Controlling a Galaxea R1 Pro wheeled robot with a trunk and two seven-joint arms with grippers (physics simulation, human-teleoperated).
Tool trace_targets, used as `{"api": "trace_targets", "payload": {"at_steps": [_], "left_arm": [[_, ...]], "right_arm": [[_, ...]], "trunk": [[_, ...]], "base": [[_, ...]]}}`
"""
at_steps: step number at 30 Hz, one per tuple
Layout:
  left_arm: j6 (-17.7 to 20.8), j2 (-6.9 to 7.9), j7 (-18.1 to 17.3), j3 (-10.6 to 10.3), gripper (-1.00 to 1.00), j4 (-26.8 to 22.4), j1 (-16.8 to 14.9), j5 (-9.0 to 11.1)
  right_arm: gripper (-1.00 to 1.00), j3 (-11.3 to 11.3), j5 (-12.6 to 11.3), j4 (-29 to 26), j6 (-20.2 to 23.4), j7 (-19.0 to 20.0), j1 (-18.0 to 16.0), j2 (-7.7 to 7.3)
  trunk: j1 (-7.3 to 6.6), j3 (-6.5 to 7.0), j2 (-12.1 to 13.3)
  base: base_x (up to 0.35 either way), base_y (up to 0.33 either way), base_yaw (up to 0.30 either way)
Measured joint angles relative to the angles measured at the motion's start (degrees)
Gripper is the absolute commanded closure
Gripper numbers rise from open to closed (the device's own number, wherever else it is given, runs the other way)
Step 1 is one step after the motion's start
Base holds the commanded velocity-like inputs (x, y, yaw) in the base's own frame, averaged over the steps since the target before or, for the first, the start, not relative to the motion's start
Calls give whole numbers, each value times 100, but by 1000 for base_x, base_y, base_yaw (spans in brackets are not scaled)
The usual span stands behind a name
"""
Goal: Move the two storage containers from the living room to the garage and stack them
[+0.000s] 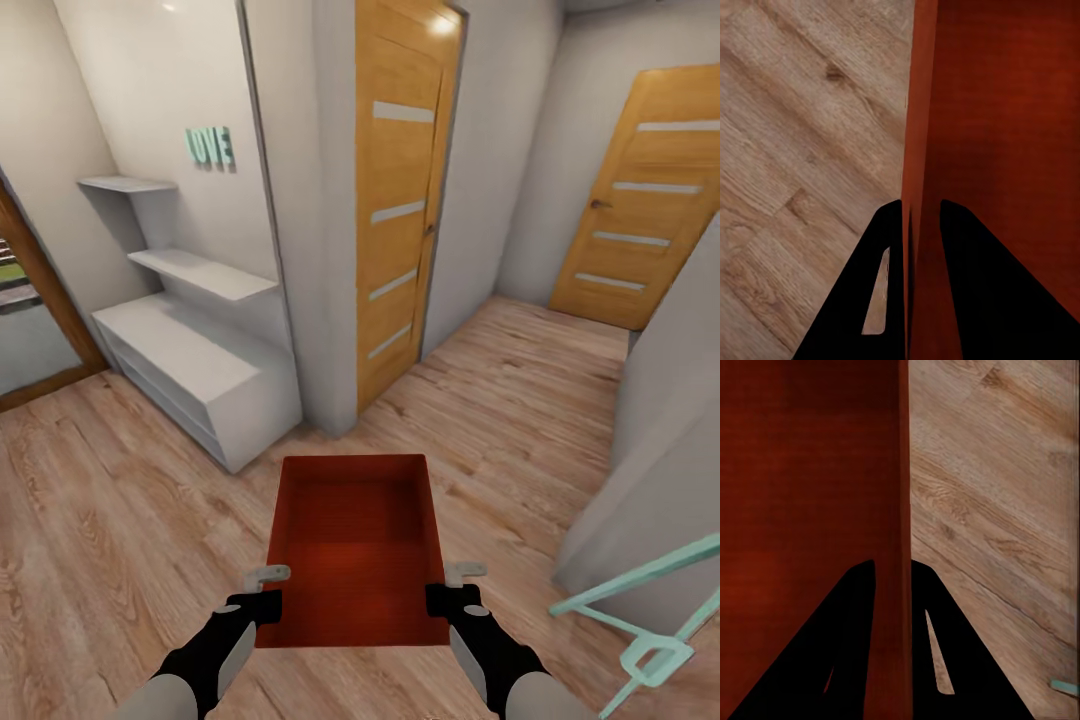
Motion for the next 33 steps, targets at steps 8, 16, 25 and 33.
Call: {"api": "trace_targets", "payload": {"at_steps": [8,16,25,33], "left_arm": [[5,1,0,0,100,0,0,1],[5,1,0,0,100,0,0,1],[13,4,-2,3,100,3,1,18],[16,25,-20,-10,100,6,2,38]], "right_arm": [[100,0,0,0,5,-1,0,1],[100,0,0,-1,5,-1,0,0],[100,25,-1,-17,38,-3,-1,1],[100,32,-2,-14,39,-24,-2,18]], "trunk": [[0,0,0],[0,0,0],[-2,0,-1],[-2,0,-1]], "base": [[0,0,-277],[0,0,-277],[93,85,-109],[238,231,-3]]}}
